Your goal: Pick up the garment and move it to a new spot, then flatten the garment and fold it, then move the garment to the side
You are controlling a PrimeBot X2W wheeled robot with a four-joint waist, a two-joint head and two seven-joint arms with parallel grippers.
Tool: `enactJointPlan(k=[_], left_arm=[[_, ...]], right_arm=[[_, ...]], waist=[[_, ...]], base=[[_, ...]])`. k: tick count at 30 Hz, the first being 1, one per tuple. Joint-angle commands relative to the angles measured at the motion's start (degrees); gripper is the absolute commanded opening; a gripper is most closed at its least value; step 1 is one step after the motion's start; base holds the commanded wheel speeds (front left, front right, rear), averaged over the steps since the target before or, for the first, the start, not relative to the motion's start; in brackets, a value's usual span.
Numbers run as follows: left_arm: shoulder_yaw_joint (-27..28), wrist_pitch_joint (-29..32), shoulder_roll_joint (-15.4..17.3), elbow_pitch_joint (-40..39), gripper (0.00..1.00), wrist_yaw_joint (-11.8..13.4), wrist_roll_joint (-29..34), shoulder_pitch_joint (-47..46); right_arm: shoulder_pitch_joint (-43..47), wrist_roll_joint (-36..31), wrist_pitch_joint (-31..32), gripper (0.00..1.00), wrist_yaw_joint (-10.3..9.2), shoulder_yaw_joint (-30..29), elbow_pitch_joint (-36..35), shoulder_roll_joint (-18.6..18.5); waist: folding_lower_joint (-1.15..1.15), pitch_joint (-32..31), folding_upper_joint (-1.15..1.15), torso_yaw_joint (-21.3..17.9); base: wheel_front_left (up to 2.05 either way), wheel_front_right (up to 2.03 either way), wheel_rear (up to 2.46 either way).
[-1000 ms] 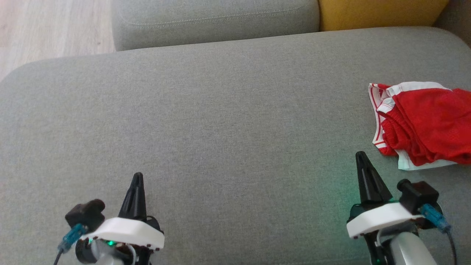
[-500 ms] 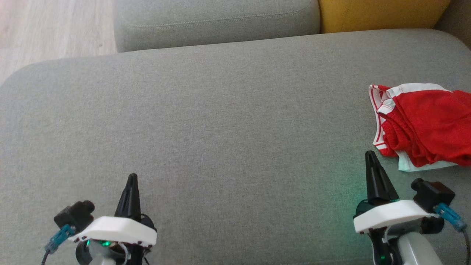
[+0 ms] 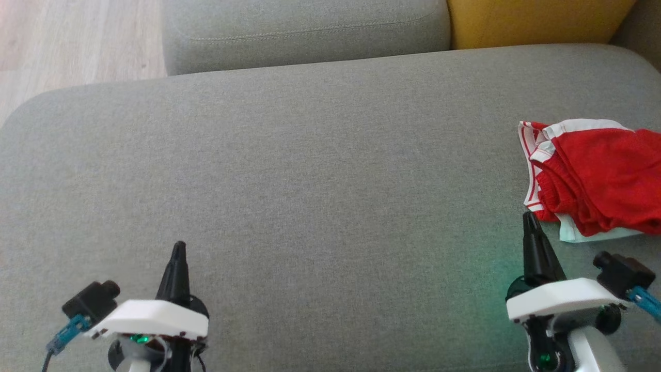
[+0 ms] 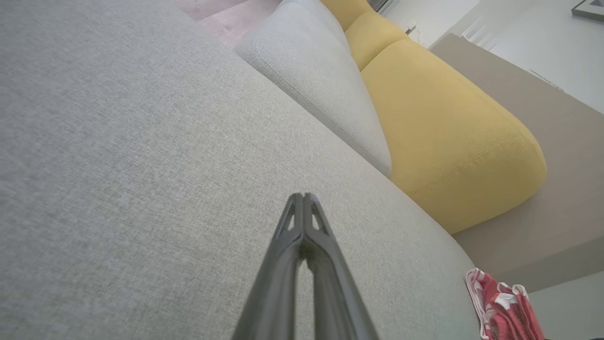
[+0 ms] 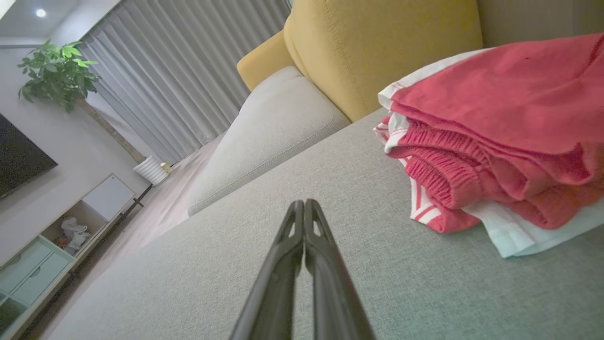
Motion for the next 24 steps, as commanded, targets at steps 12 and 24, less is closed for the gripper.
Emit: enactJointPlan(k=[12, 24], left_arm=[[3.0, 2.4, 0.6, -1.7, 0.0, -1.3, -8.2, -3.2], [4.5, 4.3, 0.7, -1.6, 0.0, -2.2, -14.6, -3.6]], right_arm=[[-2.6, 10.8, 2.0, 0.0, -0.02, -1.1, -2.5, -1.0], [-2.6, 19.1, 3.8, 0.0, -0.03, -2.1, -2.8, -1.1]], waist=[[0.0, -0.4, 0.0, 0.2], [0.0, -0.7, 0.0, 0.4]], base=[[0.0, 0.0, 0.0], [0.0, 0.0, 0.0]])
